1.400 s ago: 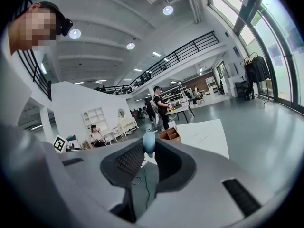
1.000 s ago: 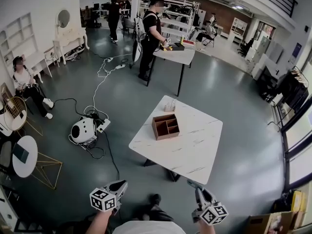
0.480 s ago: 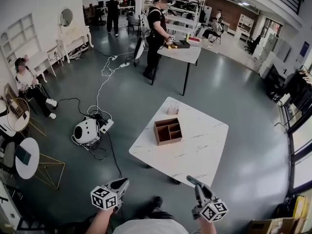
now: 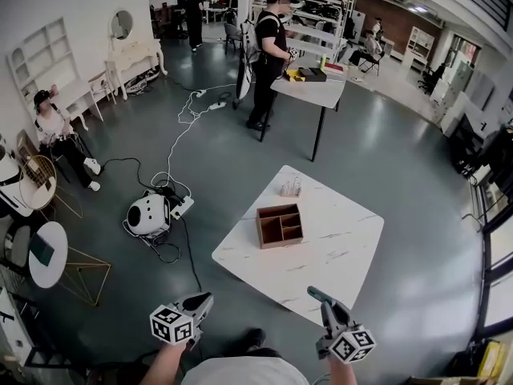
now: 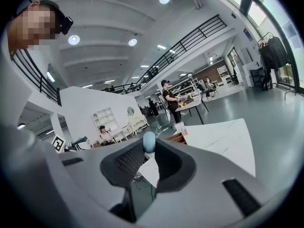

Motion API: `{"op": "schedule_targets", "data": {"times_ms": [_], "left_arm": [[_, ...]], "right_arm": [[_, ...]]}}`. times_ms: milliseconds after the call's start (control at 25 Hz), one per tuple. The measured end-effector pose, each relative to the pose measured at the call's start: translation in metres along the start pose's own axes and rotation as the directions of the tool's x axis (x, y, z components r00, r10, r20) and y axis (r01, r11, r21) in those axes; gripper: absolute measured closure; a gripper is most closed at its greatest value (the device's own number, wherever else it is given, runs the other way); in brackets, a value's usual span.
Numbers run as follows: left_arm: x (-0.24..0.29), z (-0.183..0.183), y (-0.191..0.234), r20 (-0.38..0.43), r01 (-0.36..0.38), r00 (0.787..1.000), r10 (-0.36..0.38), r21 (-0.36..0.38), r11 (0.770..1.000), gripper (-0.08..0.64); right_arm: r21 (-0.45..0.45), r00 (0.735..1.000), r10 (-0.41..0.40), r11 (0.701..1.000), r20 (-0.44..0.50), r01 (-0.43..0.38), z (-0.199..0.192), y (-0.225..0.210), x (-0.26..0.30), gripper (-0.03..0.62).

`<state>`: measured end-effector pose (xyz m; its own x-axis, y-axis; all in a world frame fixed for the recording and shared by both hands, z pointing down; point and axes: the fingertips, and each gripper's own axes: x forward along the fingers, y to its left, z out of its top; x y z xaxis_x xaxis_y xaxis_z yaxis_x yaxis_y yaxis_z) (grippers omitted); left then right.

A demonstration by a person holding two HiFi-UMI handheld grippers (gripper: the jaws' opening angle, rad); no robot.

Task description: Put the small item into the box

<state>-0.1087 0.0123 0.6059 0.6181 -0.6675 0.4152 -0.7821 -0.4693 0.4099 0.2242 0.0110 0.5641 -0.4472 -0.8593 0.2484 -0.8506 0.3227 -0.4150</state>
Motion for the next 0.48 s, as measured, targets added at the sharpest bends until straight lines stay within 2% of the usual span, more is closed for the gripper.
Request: {"op": "schedule_targets", "data": {"times_ms": [480], "left_arm": [[0.05, 0.012, -0.015, 0.002, -0.043, 0.999, 0.043, -0.02, 0.999, 0.546]], "right_arm": [[0.008, 0.997, 0.068, 0.998, -0.031, -0.068, 0.018, -0.056, 0.034, 0.512]]}}
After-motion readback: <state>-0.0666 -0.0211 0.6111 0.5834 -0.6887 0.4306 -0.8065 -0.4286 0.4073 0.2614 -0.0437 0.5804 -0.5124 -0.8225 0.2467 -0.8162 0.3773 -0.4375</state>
